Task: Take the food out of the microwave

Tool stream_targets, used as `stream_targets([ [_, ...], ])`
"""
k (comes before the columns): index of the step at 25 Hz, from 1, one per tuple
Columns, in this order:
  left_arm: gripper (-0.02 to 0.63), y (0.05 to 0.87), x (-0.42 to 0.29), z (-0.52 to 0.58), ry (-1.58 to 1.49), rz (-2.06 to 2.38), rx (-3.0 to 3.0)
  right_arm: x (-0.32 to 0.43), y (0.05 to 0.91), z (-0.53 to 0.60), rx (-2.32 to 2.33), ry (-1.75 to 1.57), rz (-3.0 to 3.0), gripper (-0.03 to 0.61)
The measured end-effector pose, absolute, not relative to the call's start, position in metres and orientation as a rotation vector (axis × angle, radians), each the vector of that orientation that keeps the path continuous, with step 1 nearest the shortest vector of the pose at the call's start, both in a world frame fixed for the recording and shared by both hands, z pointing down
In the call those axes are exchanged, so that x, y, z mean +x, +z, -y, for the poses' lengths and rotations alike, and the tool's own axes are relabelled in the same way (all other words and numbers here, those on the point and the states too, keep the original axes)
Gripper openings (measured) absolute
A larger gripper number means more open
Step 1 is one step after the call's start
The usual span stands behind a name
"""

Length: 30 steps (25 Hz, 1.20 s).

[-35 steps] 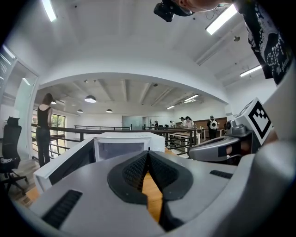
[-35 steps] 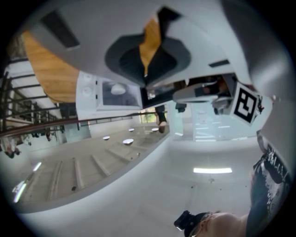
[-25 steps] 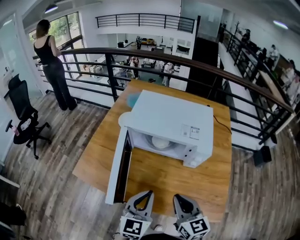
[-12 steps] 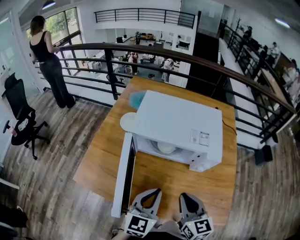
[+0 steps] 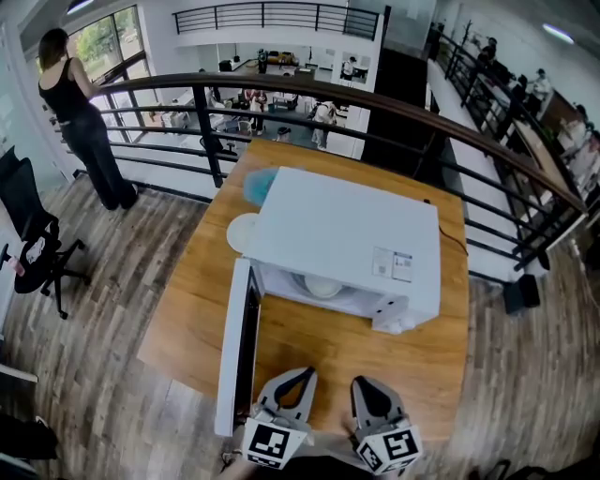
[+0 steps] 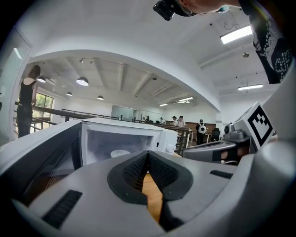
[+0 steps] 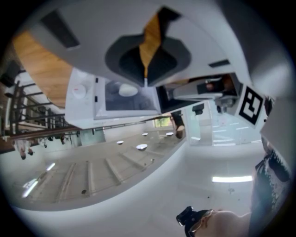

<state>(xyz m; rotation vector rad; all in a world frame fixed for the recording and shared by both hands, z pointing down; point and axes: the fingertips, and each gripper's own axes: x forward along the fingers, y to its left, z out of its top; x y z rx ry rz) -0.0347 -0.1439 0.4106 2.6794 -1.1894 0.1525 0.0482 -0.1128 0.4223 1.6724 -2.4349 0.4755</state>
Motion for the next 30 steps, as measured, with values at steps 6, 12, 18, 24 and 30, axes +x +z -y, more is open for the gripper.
stream_targets([
  [6,0.032,0.409,-0.028,0.156,0.173,1.249,2.686,0.063,0.419,0.124,1.645,0.465,2.452,0.04],
  [12,0.032,0.408,-0.013,0.158,0.161,1.266,2.666,0.079,0.416,0.131,1.58,0.451,2.466,0.04],
  [18,0.032,0.411,-0.011,0.161,0.169,1.285,2.649,0.078,0.421,0.14,1.524,0.445,2.502,0.04],
  [24,0.032,0.415,-0.01,0.16,0.185,1.275,2.643,0.082,0.424,0.142,1.502,0.446,2.51,0.04],
  [30,0.032,0.417,-0.015,0.164,0.195,1.337,2.635,0.089,0.431,0.145,1.496,0.419,2.529,0.04],
])
